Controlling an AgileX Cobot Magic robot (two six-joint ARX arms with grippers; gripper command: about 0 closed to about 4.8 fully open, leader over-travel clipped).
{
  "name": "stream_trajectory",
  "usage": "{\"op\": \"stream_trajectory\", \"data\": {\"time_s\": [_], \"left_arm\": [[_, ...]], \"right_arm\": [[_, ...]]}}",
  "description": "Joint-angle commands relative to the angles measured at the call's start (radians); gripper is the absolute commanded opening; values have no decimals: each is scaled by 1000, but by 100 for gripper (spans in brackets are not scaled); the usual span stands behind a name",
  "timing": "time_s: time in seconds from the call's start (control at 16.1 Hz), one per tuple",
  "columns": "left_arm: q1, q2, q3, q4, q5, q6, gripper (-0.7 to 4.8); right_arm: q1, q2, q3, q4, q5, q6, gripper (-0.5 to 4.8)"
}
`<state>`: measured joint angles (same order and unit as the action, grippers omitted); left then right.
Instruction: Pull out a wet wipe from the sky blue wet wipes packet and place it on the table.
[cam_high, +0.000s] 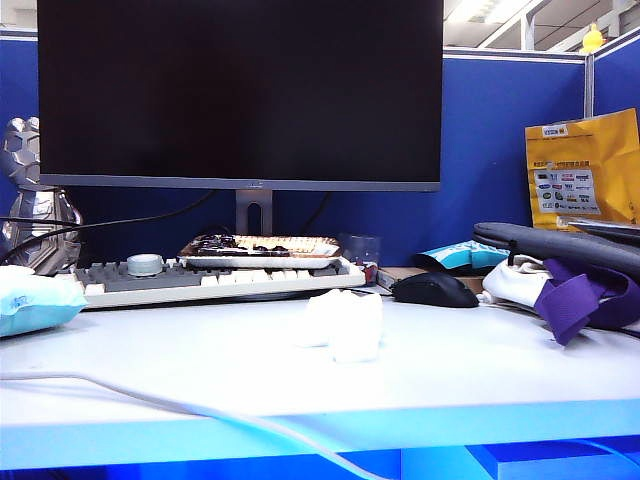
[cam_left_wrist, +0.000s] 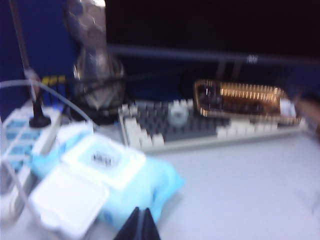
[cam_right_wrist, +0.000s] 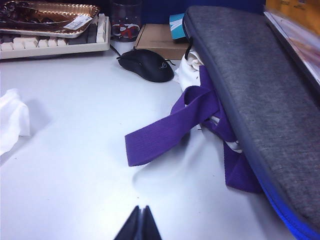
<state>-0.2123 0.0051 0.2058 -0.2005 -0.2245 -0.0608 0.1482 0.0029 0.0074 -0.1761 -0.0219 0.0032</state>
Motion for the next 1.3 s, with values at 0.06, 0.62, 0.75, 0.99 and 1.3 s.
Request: {"op": "stream_trajectory", "data": {"time_s": [0.06, 0.62, 0.75, 0.99, 1.3], "left_arm": [[138, -3, -75, 212, 262, 1, -4], [231, -3, -201, 170, 316, 1, -4], [231, -3, -201, 65, 315, 1, -4], [231, -3, -201, 35, 299, 1, -4], [228, -3, -201, 37, 298, 1, -4]], "right_arm": [[0, 0, -1, 8, 1, 3, -1], [0, 0, -1, 8, 0, 3, -1], [0, 0, -1, 8, 1, 3, -1], [0, 0, -1, 8, 1, 3, -1], [0, 0, -1, 7, 1, 3, -1]]}}
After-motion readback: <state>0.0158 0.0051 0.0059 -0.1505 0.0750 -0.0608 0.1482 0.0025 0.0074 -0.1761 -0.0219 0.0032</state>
